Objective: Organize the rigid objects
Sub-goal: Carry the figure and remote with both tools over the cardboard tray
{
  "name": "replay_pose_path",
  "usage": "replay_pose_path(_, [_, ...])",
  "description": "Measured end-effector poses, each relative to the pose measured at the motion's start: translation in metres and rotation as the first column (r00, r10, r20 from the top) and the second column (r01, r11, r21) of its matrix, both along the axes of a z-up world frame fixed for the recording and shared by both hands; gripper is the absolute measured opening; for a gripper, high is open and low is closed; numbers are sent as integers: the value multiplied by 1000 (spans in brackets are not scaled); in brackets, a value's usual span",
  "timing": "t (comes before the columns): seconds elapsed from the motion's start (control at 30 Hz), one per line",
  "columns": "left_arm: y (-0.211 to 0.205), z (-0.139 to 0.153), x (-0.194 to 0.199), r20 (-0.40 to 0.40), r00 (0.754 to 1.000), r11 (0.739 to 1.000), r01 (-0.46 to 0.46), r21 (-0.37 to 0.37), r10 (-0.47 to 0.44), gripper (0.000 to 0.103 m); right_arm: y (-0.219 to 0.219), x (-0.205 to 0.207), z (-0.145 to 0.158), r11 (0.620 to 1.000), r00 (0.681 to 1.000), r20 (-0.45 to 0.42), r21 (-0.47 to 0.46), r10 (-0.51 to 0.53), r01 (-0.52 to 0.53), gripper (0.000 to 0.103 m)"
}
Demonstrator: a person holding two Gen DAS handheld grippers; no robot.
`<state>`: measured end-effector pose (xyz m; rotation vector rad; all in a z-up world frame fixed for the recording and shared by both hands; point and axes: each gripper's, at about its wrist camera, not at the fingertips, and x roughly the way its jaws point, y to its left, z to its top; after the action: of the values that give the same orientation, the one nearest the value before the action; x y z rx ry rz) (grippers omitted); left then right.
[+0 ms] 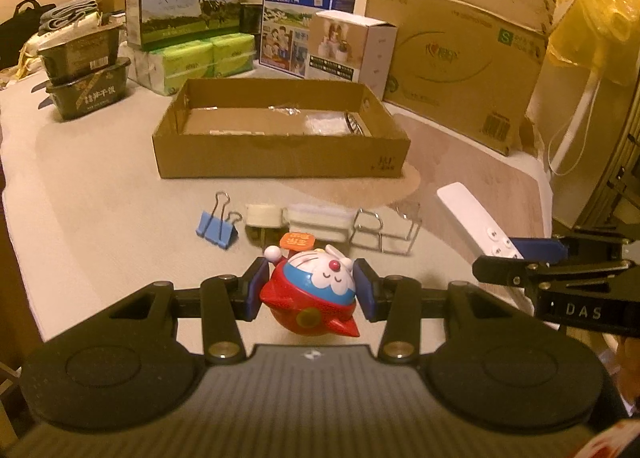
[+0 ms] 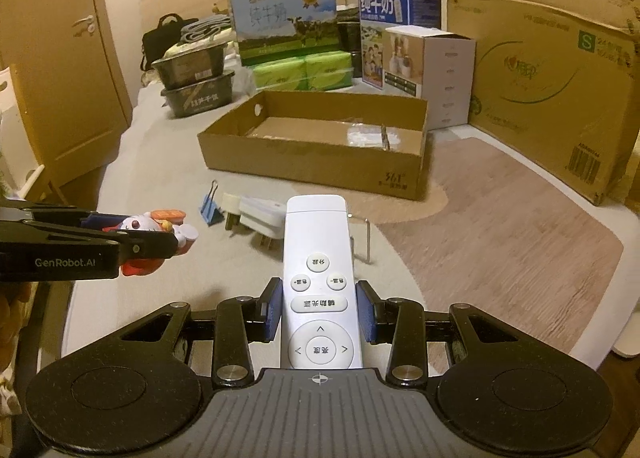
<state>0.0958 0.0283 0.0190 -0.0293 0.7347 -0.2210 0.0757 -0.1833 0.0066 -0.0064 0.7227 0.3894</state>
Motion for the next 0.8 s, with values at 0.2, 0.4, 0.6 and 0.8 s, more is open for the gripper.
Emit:
replay_pose_path(0.2, [-1,12,17,21,999,999,-44,1,44,42,1,13,9,999,999,2,-7,-45,45,39])
replay_pose_path(0.4, [-1,27,40,52,996,997,-74,1,74,42,5,36,26,995,995,27,-20,-99,100,39])
replay_pose_path(0.6, [2,43,68,78,992,995,-101,-4,101,42,11,65,42,992,991,45,-2,-126,126,39])
replay_pose_path(0.8, [8,50,94,85,989,993,-122,-5,122,42,17,94,51,991,990,49,2,-132,132,39])
